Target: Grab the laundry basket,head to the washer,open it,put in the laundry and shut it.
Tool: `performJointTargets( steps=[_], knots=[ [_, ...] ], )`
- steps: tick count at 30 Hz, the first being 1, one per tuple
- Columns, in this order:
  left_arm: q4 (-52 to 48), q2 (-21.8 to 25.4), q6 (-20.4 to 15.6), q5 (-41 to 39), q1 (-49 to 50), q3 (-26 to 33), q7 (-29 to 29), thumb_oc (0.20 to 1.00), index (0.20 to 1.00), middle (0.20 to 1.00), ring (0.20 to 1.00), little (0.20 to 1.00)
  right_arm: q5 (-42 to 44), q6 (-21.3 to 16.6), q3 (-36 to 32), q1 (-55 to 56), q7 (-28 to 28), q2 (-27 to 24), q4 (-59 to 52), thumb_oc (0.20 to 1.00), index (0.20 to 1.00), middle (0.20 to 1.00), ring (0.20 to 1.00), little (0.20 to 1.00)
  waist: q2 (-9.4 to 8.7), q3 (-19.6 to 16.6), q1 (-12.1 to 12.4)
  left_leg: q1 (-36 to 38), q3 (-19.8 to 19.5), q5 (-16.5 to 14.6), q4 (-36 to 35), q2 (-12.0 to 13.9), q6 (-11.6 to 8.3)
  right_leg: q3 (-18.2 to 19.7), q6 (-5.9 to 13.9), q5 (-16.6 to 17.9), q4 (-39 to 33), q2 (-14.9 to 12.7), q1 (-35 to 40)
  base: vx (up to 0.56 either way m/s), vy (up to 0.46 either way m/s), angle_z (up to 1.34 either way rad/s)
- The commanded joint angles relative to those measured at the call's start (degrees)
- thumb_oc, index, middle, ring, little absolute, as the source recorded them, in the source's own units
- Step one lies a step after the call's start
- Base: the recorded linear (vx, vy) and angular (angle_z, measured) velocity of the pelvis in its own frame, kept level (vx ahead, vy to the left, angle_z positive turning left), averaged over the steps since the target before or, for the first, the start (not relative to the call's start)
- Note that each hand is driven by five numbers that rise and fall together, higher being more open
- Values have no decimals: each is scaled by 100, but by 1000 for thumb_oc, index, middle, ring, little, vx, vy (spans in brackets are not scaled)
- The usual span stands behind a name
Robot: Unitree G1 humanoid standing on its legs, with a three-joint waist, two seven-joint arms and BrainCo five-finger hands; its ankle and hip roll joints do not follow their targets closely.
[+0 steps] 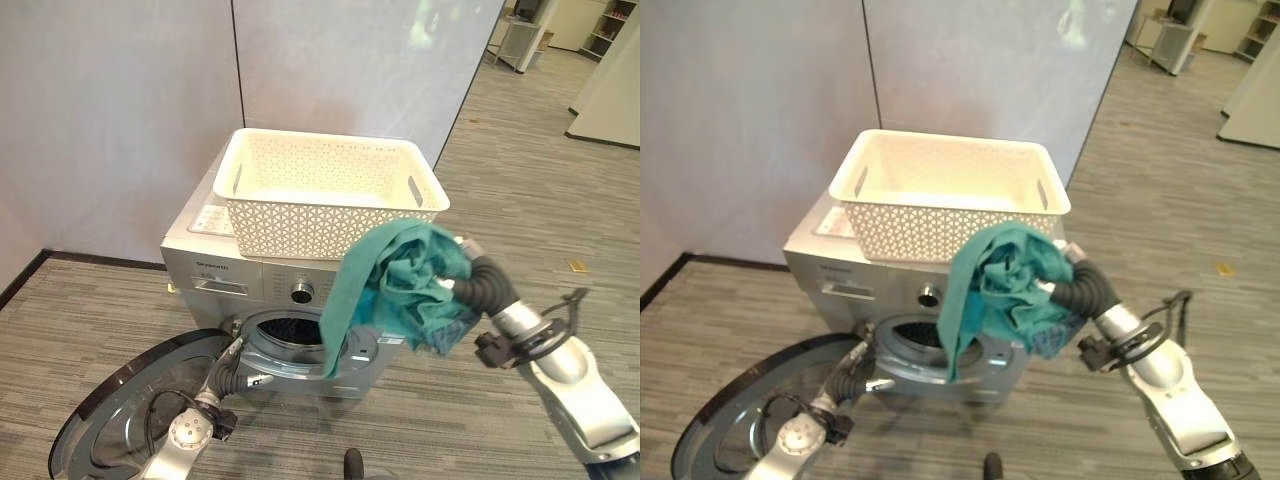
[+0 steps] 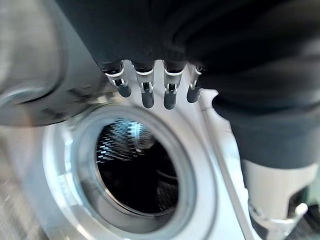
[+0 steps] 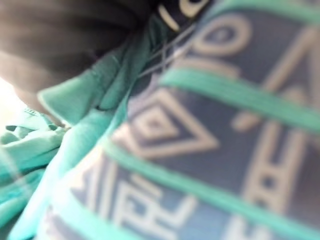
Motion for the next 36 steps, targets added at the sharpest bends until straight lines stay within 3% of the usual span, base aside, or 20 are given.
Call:
performJointTargets(
  steps=[1, 5, 11, 16, 25, 36],
  knots=[
    [-426, 660, -543, 253, -594, -310, -364, 1000, 1000, 1000, 1000, 1000, 593, -208, -46, -630, 18, -23, -168, 200, 200, 200, 200, 200, 81, 273, 158, -138, -152, -675, 494, 86, 237, -461, 542, -808, 492, -643, 366, 25, -22, 20],
    [-738, 1178, -778, 261, -1038, -1099, -668, 1000, 1000, 1000, 1000, 1000, 900, -256, 395, -896, -8, 15, -102, 200, 200, 200, 200, 200, 147, 314, 194, -102, -225, -631, 431, 106, 177, -571, 531, -854, 496, -665, 472, 24, -30, 18],
    [-701, 1183, -851, 299, -1440, -1667, -734, 1000, 1000, 1000, 1000, 1000, 1081, -324, 639, -1042, -95, -3, -168, 200, 200, 200, 200, 200, 199, 332, 188, -114, -299, -598, 431, 129, 138, -650, 507, -927, 518, -673, 535, 15, -22, 7],
    [-649, 819, -768, 338, -1788, -1854, -579, 1000, 1000, 1000, 1000, 1000, 1054, -367, 688, -1053, -277, 207, -186, 200, 200, 200, 200, 200, 234, 355, 166, -150, -361, -570, 447, 149, 103, -747, 462, -986, 522, -654, 610, 5, -25, 19],
    [-98, -365, -521, 800, -2733, -1955, 59, 1000, 1000, 1000, 1000, 1000, 833, -325, 635, -1008, -660, 650, -133, 200, 200, 200, 200, 200, 237, 308, 68, -202, -393, -493, 331, 178, 85, -841, 409, -998, 455, -624, 617, -9, -23, 8],
    [57, -526, -535, 1023, -3068, -1954, 345, 1000, 1000, 1000, 1000, 1000, 861, -359, 524, -1002, -757, 642, -151, 200, 200, 200, 200, 200, 230, 330, 29, -156, -366, -478, 266, 206, 77, -842, 404, -1038, 499, -603, 596, -4, -6, 3]
  ],
)
